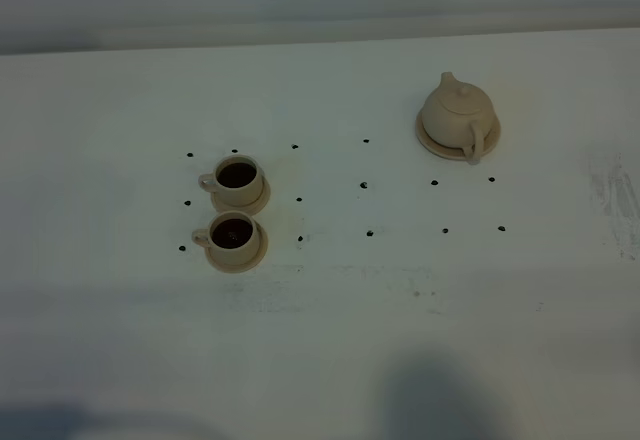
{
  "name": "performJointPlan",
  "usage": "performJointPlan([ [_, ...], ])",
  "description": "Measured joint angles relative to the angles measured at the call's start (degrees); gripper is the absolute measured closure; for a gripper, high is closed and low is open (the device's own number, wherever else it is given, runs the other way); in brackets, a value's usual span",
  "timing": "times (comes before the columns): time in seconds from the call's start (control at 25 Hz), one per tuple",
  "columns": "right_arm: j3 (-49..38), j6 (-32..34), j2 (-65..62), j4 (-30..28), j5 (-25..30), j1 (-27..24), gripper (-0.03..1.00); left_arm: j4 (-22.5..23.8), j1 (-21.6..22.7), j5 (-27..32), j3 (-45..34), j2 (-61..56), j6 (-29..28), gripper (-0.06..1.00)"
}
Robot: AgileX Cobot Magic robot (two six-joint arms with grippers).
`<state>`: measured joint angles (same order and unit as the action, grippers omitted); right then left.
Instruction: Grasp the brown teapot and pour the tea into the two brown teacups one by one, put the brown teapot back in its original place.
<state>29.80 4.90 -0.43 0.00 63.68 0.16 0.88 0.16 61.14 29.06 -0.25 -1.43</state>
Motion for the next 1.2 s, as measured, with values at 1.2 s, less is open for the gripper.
performJointPlan([
  [1.2,0.0,0.0,0.0,0.0,0.0,0.0,0.77,0.0,0.0,0.0,0.0,0.0,0.0,0.37],
])
